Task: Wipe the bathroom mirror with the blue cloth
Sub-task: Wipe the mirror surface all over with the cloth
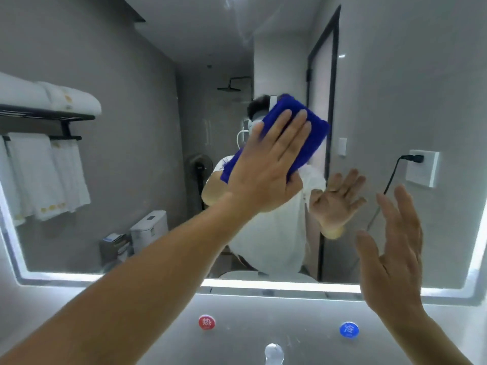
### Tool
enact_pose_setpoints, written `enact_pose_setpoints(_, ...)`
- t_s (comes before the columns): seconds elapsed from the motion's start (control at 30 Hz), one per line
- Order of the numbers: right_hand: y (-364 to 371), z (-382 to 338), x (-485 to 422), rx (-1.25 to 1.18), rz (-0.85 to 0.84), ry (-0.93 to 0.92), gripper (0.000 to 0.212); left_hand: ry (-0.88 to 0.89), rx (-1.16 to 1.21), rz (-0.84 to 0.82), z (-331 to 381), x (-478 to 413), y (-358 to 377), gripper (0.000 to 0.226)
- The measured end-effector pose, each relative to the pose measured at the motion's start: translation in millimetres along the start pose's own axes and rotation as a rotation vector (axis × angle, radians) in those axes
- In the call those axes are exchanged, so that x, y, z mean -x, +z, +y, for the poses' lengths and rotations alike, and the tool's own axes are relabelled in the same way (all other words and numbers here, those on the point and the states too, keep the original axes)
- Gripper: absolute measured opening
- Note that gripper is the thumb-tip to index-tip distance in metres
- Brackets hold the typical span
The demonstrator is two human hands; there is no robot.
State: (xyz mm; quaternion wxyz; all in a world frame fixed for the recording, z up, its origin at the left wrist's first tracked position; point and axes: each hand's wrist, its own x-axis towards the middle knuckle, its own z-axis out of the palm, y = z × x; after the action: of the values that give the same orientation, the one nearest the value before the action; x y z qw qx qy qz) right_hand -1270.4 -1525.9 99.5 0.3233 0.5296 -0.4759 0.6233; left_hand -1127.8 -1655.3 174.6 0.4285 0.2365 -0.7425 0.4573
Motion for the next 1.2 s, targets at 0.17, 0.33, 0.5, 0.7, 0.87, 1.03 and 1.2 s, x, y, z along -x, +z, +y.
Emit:
enact_pose_setpoints(0.17, 15.0, -1.3, 15.2, -0.085, -0.182, 0.193, 0.058, -0.124, -0.060, 0.065, -36.9, 67.4, -0.3, 0.080)
enact_pose_setpoints(0.33, 31.9, -36.8, -2.3, -0.117, -0.173, 0.060, 0.062, -0.333, -0.095, 0.036, -101.4, 93.0, -16.6, 0.074)
enact_pose_setpoints(0.5, 39.5, -43.4, -7.7, -0.126, -0.157, 0.035, 0.062, -0.569, -0.075, -0.001, -83.6, 85.7, -20.1, 0.076)
enact_pose_setpoints(0.7, 53.4, -46.3, -10.5, -0.112, -0.136, 0.049, 0.061, -0.623, -0.051, 0.029, -23.9, 55.9, -1.4, 0.080)
enact_pose_setpoints(0.87, 66.1, -55.8, -14.8, -0.097, -0.110, 0.086, 0.060, -0.018, -0.015, -0.017, -36.2, 53.8, -0.1, 0.072)
enact_pose_setpoints(1.03, 75.9, -75.8, -7.0, -0.107, -0.115, 0.062, 0.064, -0.078, -0.069, 0.003, -124.7, 72.3, -19.7, 0.080)
enact_pose_setpoints(1.2, 76.4, -94.8, -4.5, -0.147, -0.106, -0.003, 0.062, -0.515, -0.070, 0.005, -196.5, 94.7, -40.9, 0.078)
